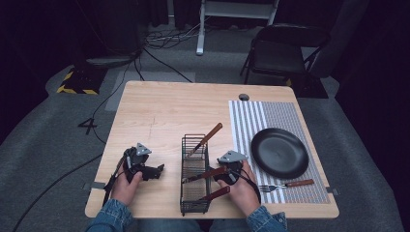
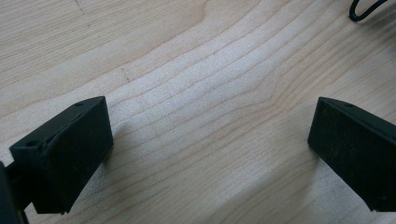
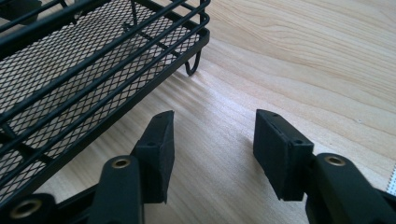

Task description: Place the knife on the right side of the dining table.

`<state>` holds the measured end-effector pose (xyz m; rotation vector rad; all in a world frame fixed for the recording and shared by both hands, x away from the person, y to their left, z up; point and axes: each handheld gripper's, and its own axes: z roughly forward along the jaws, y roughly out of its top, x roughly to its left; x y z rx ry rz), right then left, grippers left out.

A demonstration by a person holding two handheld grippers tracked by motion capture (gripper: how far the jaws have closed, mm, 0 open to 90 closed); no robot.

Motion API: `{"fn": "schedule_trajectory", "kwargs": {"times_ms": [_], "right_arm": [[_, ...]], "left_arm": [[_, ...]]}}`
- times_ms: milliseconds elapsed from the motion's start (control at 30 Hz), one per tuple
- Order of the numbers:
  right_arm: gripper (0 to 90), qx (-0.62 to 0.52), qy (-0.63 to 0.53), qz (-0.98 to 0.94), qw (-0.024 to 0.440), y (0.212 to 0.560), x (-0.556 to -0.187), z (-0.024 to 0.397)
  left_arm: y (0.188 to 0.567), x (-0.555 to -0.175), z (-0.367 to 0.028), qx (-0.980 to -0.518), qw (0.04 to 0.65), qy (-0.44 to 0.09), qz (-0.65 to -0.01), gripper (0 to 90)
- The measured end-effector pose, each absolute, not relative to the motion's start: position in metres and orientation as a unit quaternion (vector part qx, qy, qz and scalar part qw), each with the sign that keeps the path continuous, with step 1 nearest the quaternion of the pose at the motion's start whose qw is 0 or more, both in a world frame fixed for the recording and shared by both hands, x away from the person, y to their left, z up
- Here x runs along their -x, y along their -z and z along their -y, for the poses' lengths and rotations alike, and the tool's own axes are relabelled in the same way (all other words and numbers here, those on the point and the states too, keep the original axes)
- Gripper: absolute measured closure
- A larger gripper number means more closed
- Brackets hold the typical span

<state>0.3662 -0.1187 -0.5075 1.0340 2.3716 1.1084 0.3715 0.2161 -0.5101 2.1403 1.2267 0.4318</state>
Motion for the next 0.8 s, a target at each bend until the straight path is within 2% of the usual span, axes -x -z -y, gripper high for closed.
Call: {"fn": "schedule_trajectory", "kwargs": {"times_ms": [67, 167, 200, 300, 533, 800], "right_arm": [[50.3, -0.363, -0.393, -0.830, 0.154, 0.507, -0.367, 0.120], [54.2, -0.344, -0.398, -0.846, 0.086, 0.500, -0.380, 0.131], [55.3, -0.347, -0.394, -0.847, 0.081, 0.496, -0.382, 0.135], [56.3, -0.351, -0.396, -0.843, 0.092, 0.480, -0.384, 0.142], [51.8, -0.336, -0.405, -0.845, 0.096, 0.449, -0.384, 0.152], [53.8, -0.346, -0.412, -0.837, 0.100, 0.412, -0.394, 0.161]], "left_arm": [[0.510, -0.371, -0.216, -0.812, 0.313, -0.164, -0.465, 0.2], [0.510, -0.371, -0.216, -0.812, 0.313, -0.164, -0.465, 0.2], [0.510, -0.371, -0.216, -0.812, 0.313, -0.164, -0.465, 0.2], [0.510, -0.371, -0.216, -0.811, 0.313, -0.164, -0.465, 0.2], [0.510, -0.371, -0.216, -0.812, 0.313, -0.164, -0.465, 0.2], [0.510, -0.371, -0.216, -0.811, 0.313, -0.164, -0.465, 0.2]]}}
